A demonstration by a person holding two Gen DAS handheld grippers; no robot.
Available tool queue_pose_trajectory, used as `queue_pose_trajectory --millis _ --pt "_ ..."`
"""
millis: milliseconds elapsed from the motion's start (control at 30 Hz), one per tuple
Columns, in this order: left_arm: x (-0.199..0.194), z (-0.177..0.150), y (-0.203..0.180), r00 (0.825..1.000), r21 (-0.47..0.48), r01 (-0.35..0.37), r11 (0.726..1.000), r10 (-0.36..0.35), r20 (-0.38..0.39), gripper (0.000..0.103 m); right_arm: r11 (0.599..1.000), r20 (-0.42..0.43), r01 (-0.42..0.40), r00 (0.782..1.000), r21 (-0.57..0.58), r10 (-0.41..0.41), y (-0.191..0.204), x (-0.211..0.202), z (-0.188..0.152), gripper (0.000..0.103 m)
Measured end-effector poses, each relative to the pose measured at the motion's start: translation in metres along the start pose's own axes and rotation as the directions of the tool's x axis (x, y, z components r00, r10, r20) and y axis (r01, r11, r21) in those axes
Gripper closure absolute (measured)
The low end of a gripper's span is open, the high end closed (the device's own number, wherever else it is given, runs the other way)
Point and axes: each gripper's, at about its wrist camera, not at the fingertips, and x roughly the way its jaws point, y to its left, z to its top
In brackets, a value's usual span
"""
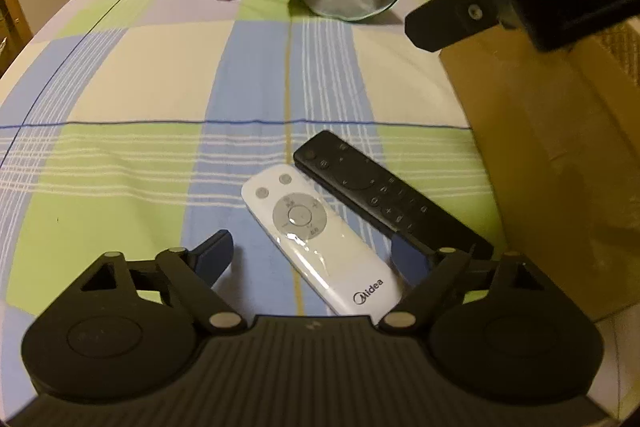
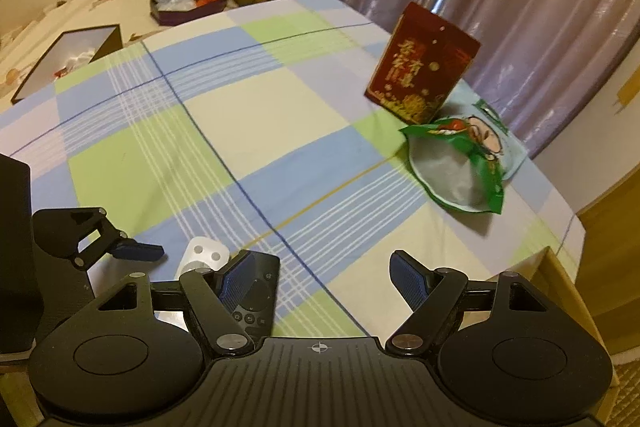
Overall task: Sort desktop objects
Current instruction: 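Close the left tool on the white remote while the right tool closes on the black remote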
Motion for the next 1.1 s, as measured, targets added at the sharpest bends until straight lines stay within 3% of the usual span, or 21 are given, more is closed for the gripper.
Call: queue_pose_trajectory --millis 467,767,867,933,1100 --pt "-0.002 0.010 0.026 0.999 0.028 -0.051 0.998 0.052 -0.008 0.027 0.998 -0.052 0.007 0.999 0.060 -0.004 -0.003 0.017 0.002 0.025" --pt "0.012 0.011 0.003 0.998 0.097 -0.043 0.994 0.047 -0.040 0.035 0.996 -0.061 0.022 0.998 0.091 -0.017 -0.007 0.018 0.002 0.025" --pt "0.012 0.009 0.005 0.998 0.107 -0.050 0.993 0.054 -0.037 0.042 0.996 -0.069 0.015 0.998 0.090 -0.009 -0.004 0.020 0.001 0.025" --pt "0.009 0.010 0.010 0.998 0.102 -0.052 0.993 0.056 -0.038 0.065 0.996 -0.071 0.002 0.997 0.086 0.004 0.000 0.023 0.002 0.025" --pt "0.001 0.009 0.035 0.995 0.116 -0.069 0.991 0.076 -0.058 0.068 0.997 -0.080 -0.037 0.996 0.066 0.042 0.015 0.031 0.009 0.025"
